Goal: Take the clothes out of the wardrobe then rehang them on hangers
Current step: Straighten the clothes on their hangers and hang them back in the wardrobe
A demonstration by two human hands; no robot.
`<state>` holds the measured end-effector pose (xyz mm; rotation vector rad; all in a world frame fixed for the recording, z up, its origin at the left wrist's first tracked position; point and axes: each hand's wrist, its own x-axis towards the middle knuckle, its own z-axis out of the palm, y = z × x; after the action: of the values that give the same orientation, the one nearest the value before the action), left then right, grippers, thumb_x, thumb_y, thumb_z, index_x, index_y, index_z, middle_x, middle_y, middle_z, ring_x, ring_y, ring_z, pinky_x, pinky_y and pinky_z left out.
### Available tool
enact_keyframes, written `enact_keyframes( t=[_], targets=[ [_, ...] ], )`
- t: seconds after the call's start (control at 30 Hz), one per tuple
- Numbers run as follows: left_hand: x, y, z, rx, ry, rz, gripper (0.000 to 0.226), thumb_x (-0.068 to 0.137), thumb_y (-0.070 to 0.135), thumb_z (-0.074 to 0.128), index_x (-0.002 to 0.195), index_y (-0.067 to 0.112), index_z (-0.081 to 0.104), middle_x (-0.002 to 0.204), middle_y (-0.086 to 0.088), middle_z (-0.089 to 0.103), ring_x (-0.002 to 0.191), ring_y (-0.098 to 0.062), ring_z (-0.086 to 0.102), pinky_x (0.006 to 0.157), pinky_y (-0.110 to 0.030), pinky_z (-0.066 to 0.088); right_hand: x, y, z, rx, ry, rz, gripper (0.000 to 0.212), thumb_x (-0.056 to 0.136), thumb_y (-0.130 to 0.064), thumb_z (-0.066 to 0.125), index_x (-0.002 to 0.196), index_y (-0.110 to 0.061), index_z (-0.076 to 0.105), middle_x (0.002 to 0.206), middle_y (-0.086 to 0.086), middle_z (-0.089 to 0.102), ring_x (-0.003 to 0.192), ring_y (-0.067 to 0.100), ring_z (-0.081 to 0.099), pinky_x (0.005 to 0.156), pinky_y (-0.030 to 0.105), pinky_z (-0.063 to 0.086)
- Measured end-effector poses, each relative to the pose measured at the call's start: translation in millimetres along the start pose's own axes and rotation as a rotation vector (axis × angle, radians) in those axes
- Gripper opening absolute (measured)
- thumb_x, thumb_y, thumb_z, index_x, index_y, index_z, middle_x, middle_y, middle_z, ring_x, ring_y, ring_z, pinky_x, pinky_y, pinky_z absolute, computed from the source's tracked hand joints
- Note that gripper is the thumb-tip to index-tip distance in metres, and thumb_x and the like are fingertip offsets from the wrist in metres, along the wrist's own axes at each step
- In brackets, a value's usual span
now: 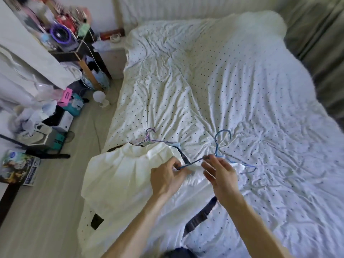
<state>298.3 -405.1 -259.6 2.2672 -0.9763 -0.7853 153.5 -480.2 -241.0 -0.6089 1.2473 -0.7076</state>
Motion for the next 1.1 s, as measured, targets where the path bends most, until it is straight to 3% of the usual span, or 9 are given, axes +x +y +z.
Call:
enact_keyframes(
  t=[0.13,0.27,0.4,0.63,0.7,0.77,0.87,0.97,1.1],
  targets=[
    [-52.4,105.6,42.1,0.088,-0.190,0.259,0.026,0.079,0.056,0.059,0.085,0.031,0.055,0.063,0.016,0.060,0.068,-0.004,0.059,0.061,-0.023,0.040,-53.3,-53.8,-112.0,0.104,0.186,-0.217,0.019,0.100,-0.021,0.059,0.088,-0.010,0.069,0.083,-0.001,0.077,0.066,0.007,0.068,0.059,0.018,0.051],
    [-114.2,224.0,88.2,0.041,-0.600,0.525,0.021,0.085,0.049,0.062,0.096,0.031,0.065,0.096,0.016,0.067,0.099,-0.007,0.063,0.091,-0.031,0.051,-117.7,-104.8,-243.2,0.170,0.424,-0.467,0.020,0.100,-0.025,0.059,0.091,-0.009,0.068,0.079,-0.002,0.072,0.062,0.007,0.060,0.053,0.013,0.049],
    [-194.2,334.1,142.3,0.066,-0.826,0.813,0.017,0.094,0.039,0.062,0.103,0.025,0.068,0.093,0.014,0.066,0.091,-0.008,0.065,0.086,-0.027,0.052,-197.6,-138.0,-360.4,0.182,0.622,-0.689,0.022,0.098,-0.023,0.062,0.080,-0.011,0.067,0.071,-0.005,0.070,0.056,0.006,0.056,0.057,0.015,0.051],
    [-342.6,471.7,237.8,0.095,-1.152,1.166,0.014,0.096,0.036,0.061,0.108,0.031,0.064,0.098,0.015,0.069,0.080,0.002,0.065,0.075,-0.021,0.053,-326.9,-133.7,-507.1,0.069,0.939,-0.858,0.022,0.098,-0.025,0.062,0.086,-0.008,0.069,0.074,-0.003,0.071,0.057,0.006,0.054,0.060,0.016,0.051],
    [-384.4,497.5,259.8,0.090,-1.252,1.268,0.027,0.094,0.041,0.064,0.120,0.036,0.061,0.106,0.017,0.066,0.090,0.004,0.064,0.070,-0.016,0.050,-354.0,-124.3,-535.0,0.011,1.021,-0.879,0.022,0.097,-0.027,0.063,0.085,-0.012,0.072,0.072,-0.001,0.070,0.058,0.009,0.052,0.060,0.020,0.048],
    [-424.4,518.1,280.6,0.066,-1.353,1.388,0.044,0.092,0.047,0.066,0.133,0.035,0.056,0.120,0.016,0.063,0.105,0.000,0.063,0.079,-0.014,0.049,-376.1,-114.2,-560.5,-0.027,1.080,-0.866,0.023,0.096,-0.036,0.064,0.087,-0.017,0.074,0.075,0.003,0.070,0.060,0.015,0.052,0.061,0.026,0.046],
    [-479.9,540.2,309.1,0.009,-1.506,1.531,0.055,0.088,0.048,0.069,0.139,0.037,0.052,0.130,0.016,0.060,0.115,-0.001,0.059,0.092,-0.017,0.050,-400.3,-98.3,-595.3,-0.130,1.182,-0.770,0.027,0.090,-0.050,0.061,0.087,-0.027,0.075,0.071,-0.002,0.068,0.056,0.007,0.052,0.055,0.020,0.043],
    [-527.9,548.2,335.6,0.014,-1.688,1.593,0.047,0.090,0.034,0.073,0.134,0.030,0.058,0.122,0.009,0.067,0.108,-0.005,0.065,0.093,-0.025,0.054,-419.2,-78.6,-620.9,-0.135,1.295,-0.652,0.029,0.093,-0.040,0.060,0.083,-0.017,0.074,0.063,0.002,0.061,0.053,0.011,0.048,0.055,0.030,0.039],
    [-582.1,541.9,358.6,0.008,-1.928,1.610,0.025,0.092,0.021,0.072,0.116,0.020,0.065,0.096,0.006,0.075,0.091,-0.009,0.070,0.086,-0.022,0.054,-447.6,-49.1,-633.4,-0.094,1.449,-0.506,0.022,0.098,-0.028,0.061,0.089,-0.019,0.078,0.058,-0.011,0.061,0.046,0.000,0.046,0.048,0.013,0.035]
  ],
)
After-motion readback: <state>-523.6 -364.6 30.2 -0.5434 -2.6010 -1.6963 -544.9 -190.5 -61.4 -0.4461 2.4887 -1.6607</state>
